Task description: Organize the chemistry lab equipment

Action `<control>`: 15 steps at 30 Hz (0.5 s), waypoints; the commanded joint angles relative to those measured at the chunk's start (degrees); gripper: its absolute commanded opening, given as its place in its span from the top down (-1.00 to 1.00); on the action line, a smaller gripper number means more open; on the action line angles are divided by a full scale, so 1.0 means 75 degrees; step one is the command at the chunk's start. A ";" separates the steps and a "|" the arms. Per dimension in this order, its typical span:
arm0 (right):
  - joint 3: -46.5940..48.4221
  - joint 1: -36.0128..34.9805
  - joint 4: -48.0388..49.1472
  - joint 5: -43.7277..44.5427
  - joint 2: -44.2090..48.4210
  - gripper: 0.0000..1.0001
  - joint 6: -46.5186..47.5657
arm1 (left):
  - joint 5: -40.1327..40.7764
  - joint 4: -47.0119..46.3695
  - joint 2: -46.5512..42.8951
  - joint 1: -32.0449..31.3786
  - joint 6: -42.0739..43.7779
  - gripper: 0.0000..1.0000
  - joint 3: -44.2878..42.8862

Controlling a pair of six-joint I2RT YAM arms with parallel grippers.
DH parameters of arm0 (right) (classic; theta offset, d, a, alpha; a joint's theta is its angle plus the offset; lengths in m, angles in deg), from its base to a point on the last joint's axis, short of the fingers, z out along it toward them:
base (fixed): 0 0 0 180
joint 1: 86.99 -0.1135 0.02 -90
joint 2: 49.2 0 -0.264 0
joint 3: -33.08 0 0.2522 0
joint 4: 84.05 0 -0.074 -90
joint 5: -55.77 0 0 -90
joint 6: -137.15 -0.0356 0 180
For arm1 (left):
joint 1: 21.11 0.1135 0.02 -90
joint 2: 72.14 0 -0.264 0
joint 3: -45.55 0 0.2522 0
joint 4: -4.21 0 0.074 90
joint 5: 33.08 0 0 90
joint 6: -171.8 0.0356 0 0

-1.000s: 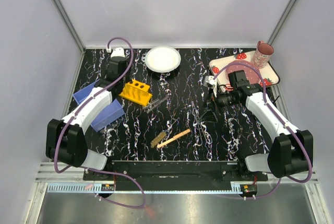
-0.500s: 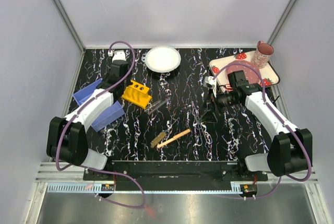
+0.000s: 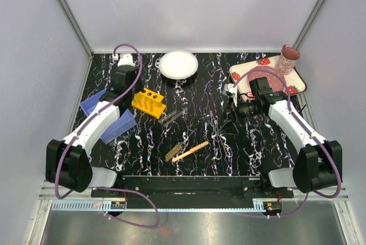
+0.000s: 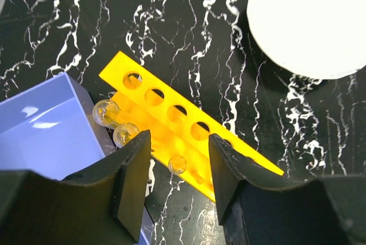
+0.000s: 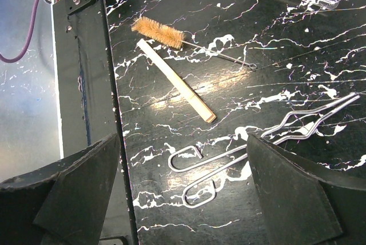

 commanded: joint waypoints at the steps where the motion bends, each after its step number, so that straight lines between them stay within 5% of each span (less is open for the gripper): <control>1: 0.0197 0.0001 -0.0011 -0.0055 -0.0006 -0.94 0.0172 | -0.0182 0.0096 -0.0725 0.0042 -0.0141 -0.05 -0.0154; 4: 0.0197 0.0001 -0.0011 -0.0032 0.0017 -0.94 0.0172 | -0.0335 0.0272 -0.1065 0.0042 -0.0188 -0.24 -0.0201; 10: 0.0197 0.0072 -0.0011 0.0039 0.0123 -0.99 0.0196 | -0.0710 0.0752 -0.1756 0.0136 -0.0259 -0.96 -0.0178; 15: 0.0209 0.0224 -0.0011 0.0027 0.0146 -0.99 0.0184 | -0.1388 0.1361 -0.2237 0.0382 -0.0235 -0.98 -0.0154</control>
